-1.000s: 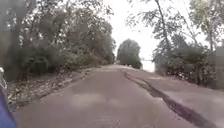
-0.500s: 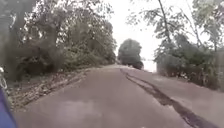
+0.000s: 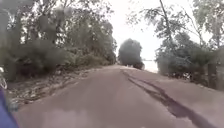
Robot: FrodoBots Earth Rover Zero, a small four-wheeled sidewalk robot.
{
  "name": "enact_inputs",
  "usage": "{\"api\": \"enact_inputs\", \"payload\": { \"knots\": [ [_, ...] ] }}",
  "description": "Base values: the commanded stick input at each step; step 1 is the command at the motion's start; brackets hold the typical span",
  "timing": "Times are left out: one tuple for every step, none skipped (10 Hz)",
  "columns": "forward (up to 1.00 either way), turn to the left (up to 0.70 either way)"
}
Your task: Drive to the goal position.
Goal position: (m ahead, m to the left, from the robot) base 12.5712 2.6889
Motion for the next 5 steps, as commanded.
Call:
{"api": "enact_inputs", "payload": {
  "knots": [
    [0.70,-0.01],
    [0.70,-0.01],
    [0.70,-0.01],
    [0.70,-0.01],
    [0.70,-0.01]
  ]
}}
